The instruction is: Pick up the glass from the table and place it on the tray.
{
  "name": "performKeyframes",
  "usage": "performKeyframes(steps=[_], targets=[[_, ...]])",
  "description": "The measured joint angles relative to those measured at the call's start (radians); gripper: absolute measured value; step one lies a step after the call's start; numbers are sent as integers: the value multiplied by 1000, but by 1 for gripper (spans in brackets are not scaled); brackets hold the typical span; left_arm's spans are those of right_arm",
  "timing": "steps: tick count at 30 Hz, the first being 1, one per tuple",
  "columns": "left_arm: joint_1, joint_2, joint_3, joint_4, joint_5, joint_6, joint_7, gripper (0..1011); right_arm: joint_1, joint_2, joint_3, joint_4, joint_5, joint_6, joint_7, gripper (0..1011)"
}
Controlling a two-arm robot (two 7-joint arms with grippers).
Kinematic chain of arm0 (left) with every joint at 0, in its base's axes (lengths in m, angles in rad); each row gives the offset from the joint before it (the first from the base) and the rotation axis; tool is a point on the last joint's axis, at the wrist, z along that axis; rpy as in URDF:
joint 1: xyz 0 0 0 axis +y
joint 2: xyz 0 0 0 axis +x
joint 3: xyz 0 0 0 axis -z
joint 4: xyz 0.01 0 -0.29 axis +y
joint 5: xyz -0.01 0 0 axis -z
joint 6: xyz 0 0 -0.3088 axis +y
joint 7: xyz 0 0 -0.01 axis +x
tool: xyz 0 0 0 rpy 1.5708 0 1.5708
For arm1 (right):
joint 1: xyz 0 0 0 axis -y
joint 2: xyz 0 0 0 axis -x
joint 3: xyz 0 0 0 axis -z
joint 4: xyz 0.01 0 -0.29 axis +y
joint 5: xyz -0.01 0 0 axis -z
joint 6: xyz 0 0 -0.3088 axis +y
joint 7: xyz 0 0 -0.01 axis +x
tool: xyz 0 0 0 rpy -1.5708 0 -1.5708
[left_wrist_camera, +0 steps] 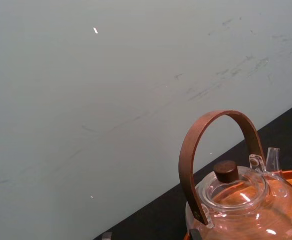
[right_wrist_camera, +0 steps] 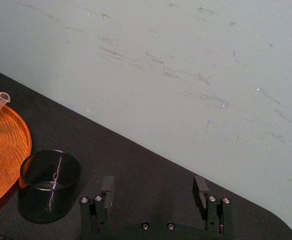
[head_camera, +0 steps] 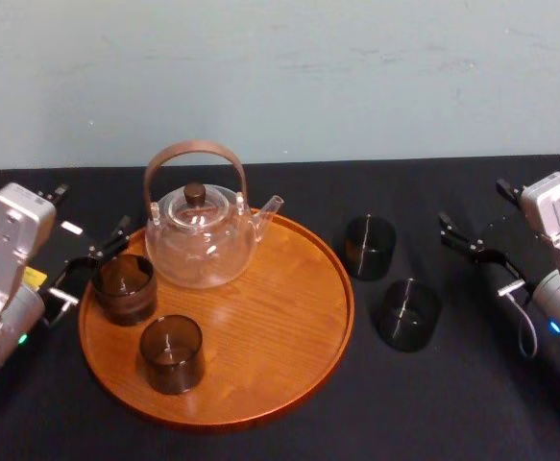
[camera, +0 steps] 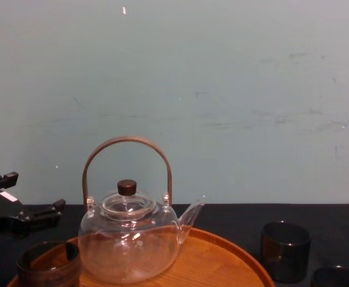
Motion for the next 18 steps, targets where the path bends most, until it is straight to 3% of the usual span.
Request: performKeyframes(steps=[18], targets=[[0, 0, 0, 0, 0, 0, 0, 1001, 0, 0, 0, 0, 0, 0, 0, 1002]])
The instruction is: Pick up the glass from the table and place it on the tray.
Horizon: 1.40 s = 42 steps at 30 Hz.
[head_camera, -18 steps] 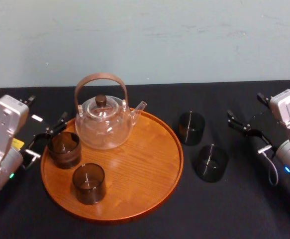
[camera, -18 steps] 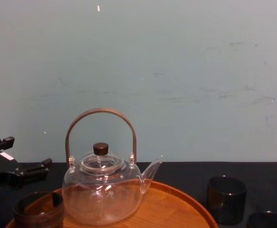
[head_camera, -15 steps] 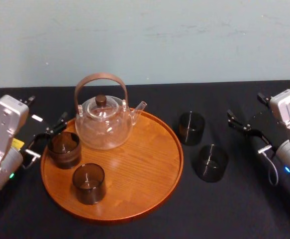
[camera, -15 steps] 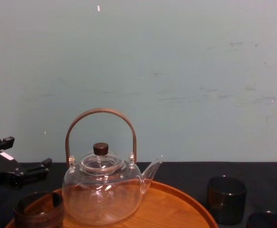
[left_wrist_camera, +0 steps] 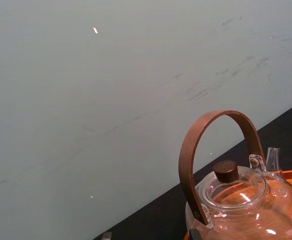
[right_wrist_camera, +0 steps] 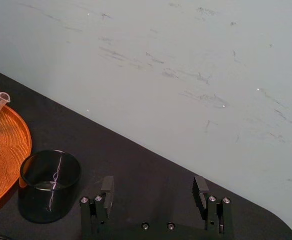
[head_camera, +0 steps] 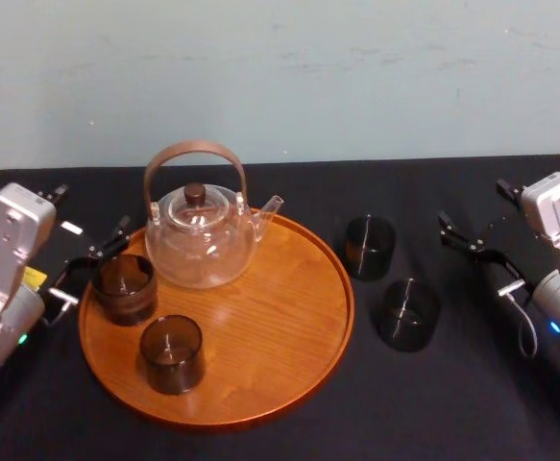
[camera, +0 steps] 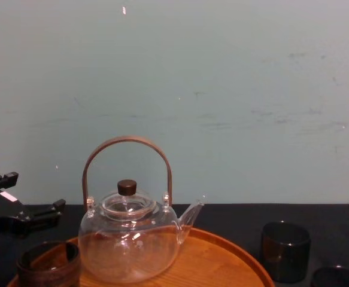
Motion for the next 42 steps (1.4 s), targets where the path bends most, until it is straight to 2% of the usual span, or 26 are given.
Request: performKeyframes(steps=[42], targets=[[0, 0, 0, 0, 0, 0, 0, 1001, 0, 0, 0, 0, 0, 0, 0, 1002]])
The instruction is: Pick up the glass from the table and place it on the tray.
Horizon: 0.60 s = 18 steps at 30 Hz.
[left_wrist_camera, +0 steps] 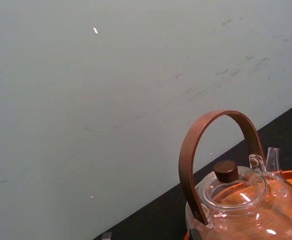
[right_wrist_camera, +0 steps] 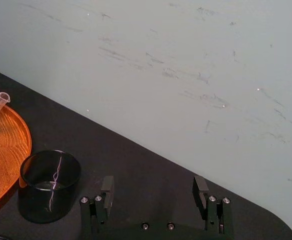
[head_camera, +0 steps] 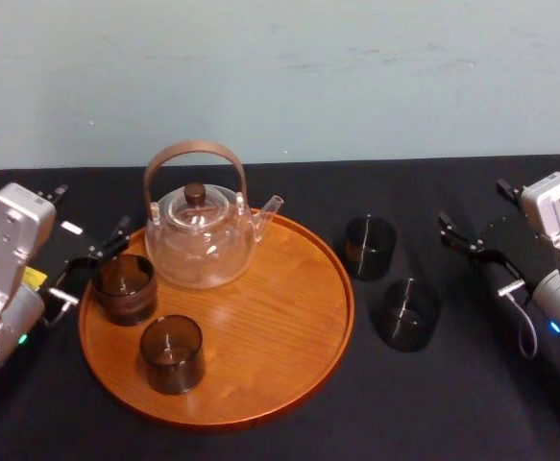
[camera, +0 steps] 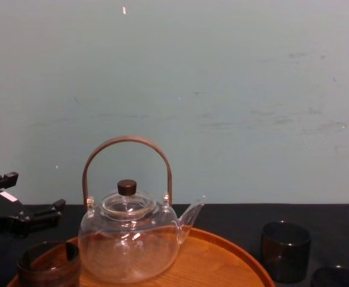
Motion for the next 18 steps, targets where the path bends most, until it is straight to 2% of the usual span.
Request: performKeyframes(steps=[9, 18], targets=[[0, 0, 0, 0, 0, 0, 0, 1001, -7, -2, 13, -5, -1, 2, 22, 1002], [0, 0, 0, 0, 0, 0, 0, 1001, -61, 19, 52, -64, 35, 44, 76, 1002]])
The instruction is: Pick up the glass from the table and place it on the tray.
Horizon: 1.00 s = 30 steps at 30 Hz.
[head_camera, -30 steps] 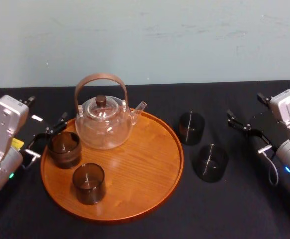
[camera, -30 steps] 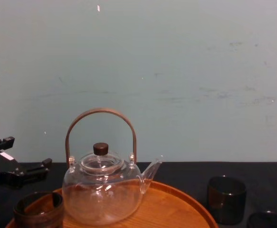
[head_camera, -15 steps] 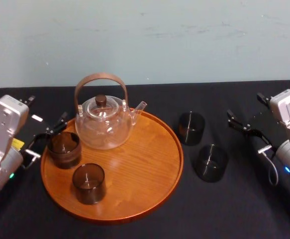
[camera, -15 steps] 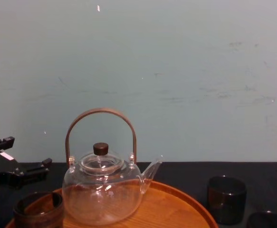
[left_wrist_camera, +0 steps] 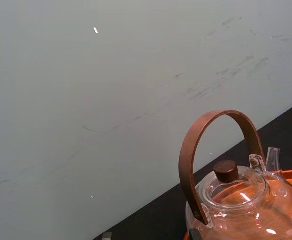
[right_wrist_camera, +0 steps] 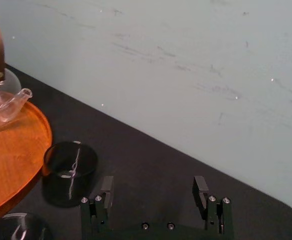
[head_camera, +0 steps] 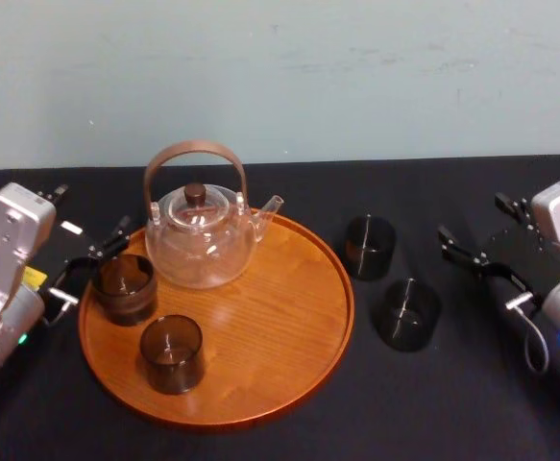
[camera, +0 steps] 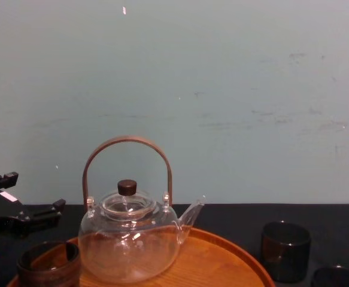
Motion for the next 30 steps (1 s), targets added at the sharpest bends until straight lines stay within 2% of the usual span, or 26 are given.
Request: performKeyframes(steps=[18, 30], targets=[[0, 0, 0, 0, 0, 0, 0, 1001, -176, 93, 95, -165, 55, 79, 76, 1002], [0, 0, 0, 0, 0, 0, 0, 1001, -239, 123, 126, -219, 70, 139, 141, 1002]])
